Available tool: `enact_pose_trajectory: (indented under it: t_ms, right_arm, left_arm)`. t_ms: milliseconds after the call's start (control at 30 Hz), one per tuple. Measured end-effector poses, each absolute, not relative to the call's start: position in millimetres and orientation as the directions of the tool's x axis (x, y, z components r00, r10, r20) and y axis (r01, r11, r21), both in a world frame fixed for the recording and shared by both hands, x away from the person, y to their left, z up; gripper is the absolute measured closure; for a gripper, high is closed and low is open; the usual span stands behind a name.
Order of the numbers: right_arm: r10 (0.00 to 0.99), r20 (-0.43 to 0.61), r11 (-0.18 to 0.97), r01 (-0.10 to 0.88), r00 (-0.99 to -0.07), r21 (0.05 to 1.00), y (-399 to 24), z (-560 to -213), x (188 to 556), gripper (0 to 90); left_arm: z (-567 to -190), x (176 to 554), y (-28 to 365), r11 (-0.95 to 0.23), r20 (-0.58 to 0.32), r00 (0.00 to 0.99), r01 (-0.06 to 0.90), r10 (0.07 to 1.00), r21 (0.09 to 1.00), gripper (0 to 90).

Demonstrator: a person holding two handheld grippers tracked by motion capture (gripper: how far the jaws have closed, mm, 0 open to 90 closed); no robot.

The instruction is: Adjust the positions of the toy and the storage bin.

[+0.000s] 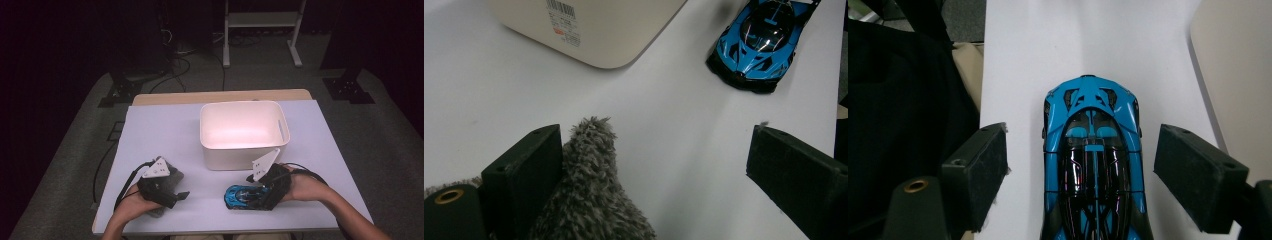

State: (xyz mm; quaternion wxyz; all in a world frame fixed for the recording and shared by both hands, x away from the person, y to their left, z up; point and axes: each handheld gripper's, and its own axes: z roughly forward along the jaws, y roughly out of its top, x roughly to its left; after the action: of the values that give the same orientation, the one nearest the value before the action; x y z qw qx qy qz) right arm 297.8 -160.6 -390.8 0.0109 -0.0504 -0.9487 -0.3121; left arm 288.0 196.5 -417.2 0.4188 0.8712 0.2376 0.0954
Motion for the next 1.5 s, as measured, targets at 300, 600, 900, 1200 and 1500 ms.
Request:
enact_pose_trajectory:
  t_ms: [300, 600, 900, 1200, 1500]
  right_arm:
    - [0.114, 0.061, 0.809, 0.128, -0.992, 0.574, -160, -407, 297, 17.4]
    - [0.126, 0.053, 0.811, 0.133, -0.991, 0.57, -160, -416, 298, 16.4]
    - [0.135, 0.041, 0.815, 0.134, -0.99, 0.563, -160, -423, 299, 16.2]
    - [0.137, 0.042, 0.819, 0.137, -0.99, 0.557, -158, -430, 300, 15.8]
    - [0.133, 0.044, 0.828, 0.136, -0.99, 0.545, -156, -437, 301, 15.8]
  left_arm:
    - [-416, 288, 197, -0.532, -0.035, 0.869, 0.333, 0.493, 0.779, 7.6]
    - [-417, 288, 197, -0.533, -0.038, 0.869, 0.336, 0.493, 0.776, 7.6]
    - [-417, 288, 197, -0.539, -0.036, 0.871, 0.336, 0.49, 0.773, 7.5]
    - [-417, 288, 197, -0.543, -0.036, 0.872, 0.337, 0.489, 0.769, 7.6]
    - [-418, 288, 198, -0.544, -0.037, 0.872, 0.338, 0.489, 0.768, 7.6]
